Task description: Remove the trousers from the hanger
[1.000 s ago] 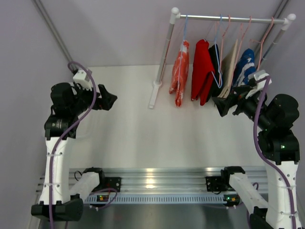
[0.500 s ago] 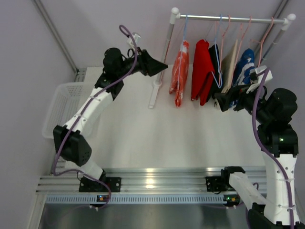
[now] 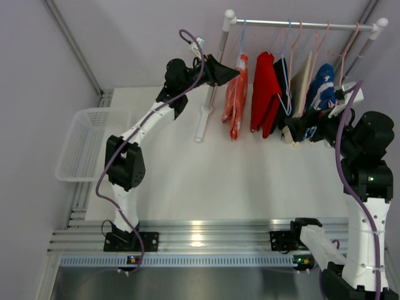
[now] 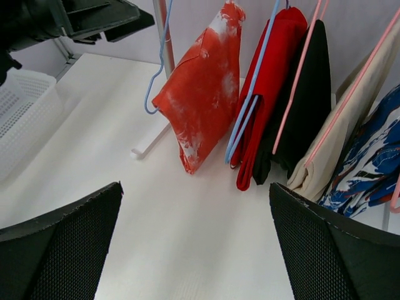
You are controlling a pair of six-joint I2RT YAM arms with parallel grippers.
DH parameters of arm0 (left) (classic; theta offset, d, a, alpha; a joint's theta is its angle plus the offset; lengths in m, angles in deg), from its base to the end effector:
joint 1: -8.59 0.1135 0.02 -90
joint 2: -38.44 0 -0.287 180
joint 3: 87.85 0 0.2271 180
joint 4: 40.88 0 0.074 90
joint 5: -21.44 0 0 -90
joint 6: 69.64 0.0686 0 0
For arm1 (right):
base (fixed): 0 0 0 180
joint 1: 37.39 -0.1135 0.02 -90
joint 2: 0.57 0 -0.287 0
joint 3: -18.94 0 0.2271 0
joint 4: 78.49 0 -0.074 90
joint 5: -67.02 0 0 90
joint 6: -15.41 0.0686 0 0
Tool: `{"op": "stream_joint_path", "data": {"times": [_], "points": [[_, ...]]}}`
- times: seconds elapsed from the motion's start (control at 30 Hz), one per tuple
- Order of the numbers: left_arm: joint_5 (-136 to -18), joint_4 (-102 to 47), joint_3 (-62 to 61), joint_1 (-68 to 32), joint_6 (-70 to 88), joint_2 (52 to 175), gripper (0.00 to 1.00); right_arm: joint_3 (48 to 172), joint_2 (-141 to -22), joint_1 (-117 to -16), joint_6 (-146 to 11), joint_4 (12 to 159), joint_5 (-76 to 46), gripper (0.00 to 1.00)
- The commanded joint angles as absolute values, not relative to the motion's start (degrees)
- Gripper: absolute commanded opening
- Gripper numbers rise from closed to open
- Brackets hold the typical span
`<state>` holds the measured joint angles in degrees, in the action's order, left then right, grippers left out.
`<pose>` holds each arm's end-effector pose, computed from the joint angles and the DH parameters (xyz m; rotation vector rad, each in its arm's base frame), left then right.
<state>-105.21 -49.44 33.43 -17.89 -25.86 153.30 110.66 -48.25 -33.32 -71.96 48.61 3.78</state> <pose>0.4212 -0.2556 0.4327 0.3557 1.4851 -1.4567 0.1255 0.0220 0.4627 -0.2447 1.7063 0.3836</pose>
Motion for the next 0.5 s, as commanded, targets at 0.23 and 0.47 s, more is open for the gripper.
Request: {"op": "stream_joint_path", "data": {"times": [0.23, 0.47], "points": [[-102.9, -55.6, 40.0, -19.4, -30.7, 160.5, 0.61, 113.3, -48.3, -31.8, -69.0, 49.1, 6.8, 0.99], [-108.9, -62.3, 40.9, -21.5, -36.4, 163.5, 0.58, 112.5, -48.0, -31.0, -68.5, 49.7, 7.1, 0.99]]}}
